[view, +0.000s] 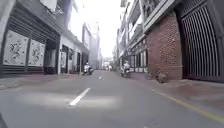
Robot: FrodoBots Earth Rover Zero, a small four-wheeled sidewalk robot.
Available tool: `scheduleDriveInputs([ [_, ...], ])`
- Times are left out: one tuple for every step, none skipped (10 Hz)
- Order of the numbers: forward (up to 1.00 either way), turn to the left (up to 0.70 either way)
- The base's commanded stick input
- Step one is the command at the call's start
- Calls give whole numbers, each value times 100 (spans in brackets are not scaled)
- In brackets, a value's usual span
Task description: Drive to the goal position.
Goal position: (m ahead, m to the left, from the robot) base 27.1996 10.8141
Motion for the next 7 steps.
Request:
scheduleDriveInputs([
  [100, 0],
  [100, 0],
  [100, 0],
  [100, 0],
  [100, 0],
  [100, 0],
  [100, 0],
])
